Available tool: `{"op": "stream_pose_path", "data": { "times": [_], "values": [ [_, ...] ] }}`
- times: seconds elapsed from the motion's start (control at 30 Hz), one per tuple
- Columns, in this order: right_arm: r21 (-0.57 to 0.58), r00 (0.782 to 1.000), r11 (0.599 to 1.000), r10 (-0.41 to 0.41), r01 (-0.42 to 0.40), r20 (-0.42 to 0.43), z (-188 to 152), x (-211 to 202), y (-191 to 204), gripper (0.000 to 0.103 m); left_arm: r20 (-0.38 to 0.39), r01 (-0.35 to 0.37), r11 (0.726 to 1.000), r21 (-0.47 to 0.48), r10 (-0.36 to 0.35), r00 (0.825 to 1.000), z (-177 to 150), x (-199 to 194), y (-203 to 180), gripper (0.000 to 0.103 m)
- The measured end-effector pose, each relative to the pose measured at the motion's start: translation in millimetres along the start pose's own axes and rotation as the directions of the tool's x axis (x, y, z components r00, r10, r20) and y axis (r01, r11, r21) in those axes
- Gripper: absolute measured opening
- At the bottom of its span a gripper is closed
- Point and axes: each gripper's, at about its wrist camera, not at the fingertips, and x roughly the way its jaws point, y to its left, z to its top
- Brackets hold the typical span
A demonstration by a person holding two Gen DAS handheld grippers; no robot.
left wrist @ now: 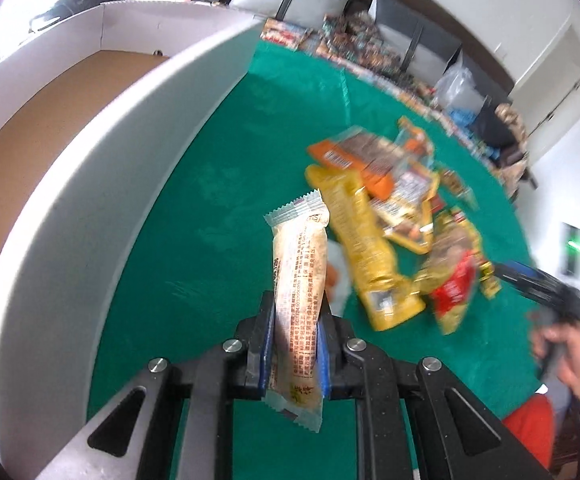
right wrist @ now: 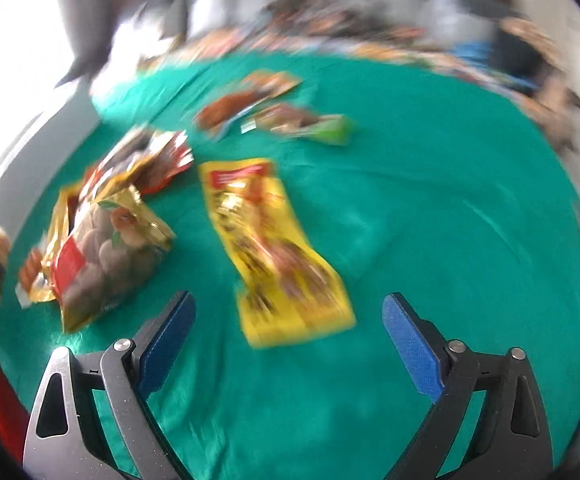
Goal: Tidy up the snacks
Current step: 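Carry both packets over the white box and release them inside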
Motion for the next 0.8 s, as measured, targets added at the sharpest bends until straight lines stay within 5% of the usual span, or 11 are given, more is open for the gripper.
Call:
{"op": "stream_pose_path", "data": {
  "times": [0.2, 0.23, 0.3, 0.43, 0.67, 0.8],
  "values": [
    [-0.057, 0.987, 0.998, -0.011, 0.002, -0.162, 47, 71, 25, 0.096, 0.047, 0.079, 0.996, -0.038, -0.077, 0.996, -8, -34, -8, 0.017],
    [-0.084, 0.988, 0.996, -0.033, 0.021, -0.152, 47, 72, 31, 0.089, 0.054, 0.086, 0.996, -0.038, -0.084, 0.995, -9, -40, -8, 0.017],
    [-0.061, 0.988, 0.998, -0.027, 0.018, -0.149, 45, 65, 30, 0.06, 0.067, 0.102, 0.994, -0.038, -0.099, 0.993, -9, -50, -8, 0.017],
    [0.081, 0.986, 0.997, 0.027, -0.014, -0.167, 35, 42, 5, 0.043, 0.087, 0.139, 0.989, -0.045, -0.134, 0.987, -7, -63, -7, 0.017],
    [0.325, 0.985, 0.935, 0.167, -0.143, -0.048, 7, -9, -36, 0.041, 0.12, 0.188, 0.98, -0.057, -0.18, 0.976, 4, -87, -2, 0.017],
    [0.368, 0.974, 0.904, 0.224, -0.22, 0.032, 15, -37, -41, 0.041, 0.163, 0.203, 0.976, -0.076, -0.189, 0.968, 17, -109, 12, 0.017]
  ]
}}
